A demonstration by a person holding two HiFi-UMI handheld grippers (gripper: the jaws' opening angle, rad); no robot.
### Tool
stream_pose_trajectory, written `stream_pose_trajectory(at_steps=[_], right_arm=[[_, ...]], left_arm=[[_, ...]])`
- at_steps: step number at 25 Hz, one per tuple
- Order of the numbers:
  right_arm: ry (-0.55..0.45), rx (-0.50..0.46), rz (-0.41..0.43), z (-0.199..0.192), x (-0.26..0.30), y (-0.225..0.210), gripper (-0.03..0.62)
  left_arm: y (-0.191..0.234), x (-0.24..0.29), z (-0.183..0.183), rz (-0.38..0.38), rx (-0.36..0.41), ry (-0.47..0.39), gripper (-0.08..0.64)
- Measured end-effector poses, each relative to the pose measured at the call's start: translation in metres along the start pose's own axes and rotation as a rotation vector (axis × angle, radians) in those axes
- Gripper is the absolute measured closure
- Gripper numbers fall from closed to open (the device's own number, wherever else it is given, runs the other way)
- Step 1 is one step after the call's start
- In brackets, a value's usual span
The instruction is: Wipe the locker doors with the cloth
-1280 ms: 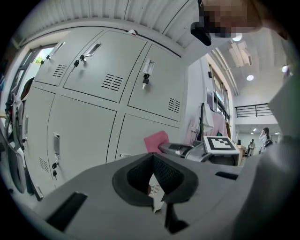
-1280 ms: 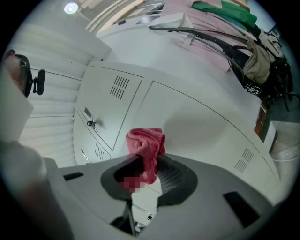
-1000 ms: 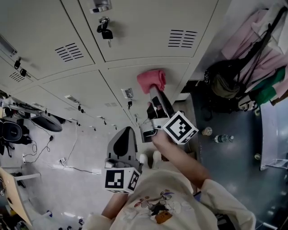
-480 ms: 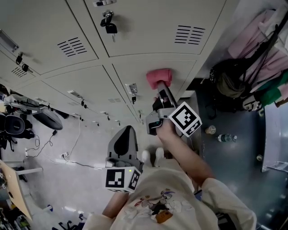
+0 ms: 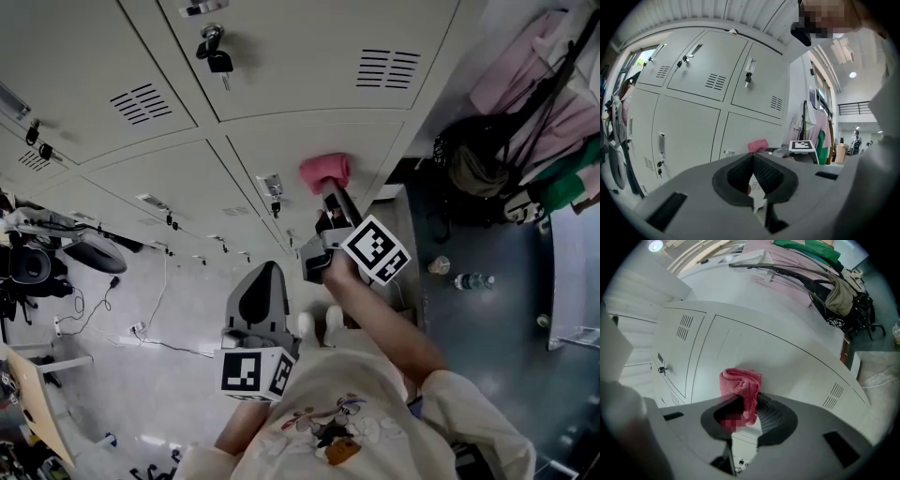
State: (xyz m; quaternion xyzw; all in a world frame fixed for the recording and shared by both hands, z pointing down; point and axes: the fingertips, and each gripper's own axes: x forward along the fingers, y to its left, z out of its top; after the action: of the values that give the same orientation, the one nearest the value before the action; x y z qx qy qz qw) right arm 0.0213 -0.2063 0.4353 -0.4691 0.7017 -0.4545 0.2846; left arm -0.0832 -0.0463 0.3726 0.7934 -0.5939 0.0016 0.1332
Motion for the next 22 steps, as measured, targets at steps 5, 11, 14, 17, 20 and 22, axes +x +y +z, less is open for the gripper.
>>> stream_pose_trajectory(at_steps=[5, 11, 14, 17, 20, 22], right_arm=[[0.006, -0.041, -0.06, -0.01, -0.001, -0.031, 0.508], [0.019, -0.047, -0.121, -0.021, -0.001, -0.064, 0.508], [0.024, -0.045, -0.145, -0.028, 0.0, -0.076, 0.509], [0.031, -0.041, -0.176, -0.036, 0.001, -0.089, 0.508], [0.044, -0.051, -0.207, -0.043, 0.001, -0.103, 0.509], [0.054, -0.061, -0.225, -0.047, 0.002, -0.111, 0.508]], left_arm=[[-0.002, 0.003, 0.001, -0.004, 0.001, -0.001, 0.555], [0.001, 0.002, -0.001, 0.009, 0.004, 0.007, 0.554], [0.005, 0.0, -0.001, 0.022, 0.002, 0.009, 0.554], [0.007, 0.0, -0.002, 0.027, -0.005, 0.01, 0.554], [0.007, 0.001, -0.002, 0.027, -0.005, 0.008, 0.554], [0.008, 0.001, -0.002, 0.029, -0.004, 0.008, 0.554]])
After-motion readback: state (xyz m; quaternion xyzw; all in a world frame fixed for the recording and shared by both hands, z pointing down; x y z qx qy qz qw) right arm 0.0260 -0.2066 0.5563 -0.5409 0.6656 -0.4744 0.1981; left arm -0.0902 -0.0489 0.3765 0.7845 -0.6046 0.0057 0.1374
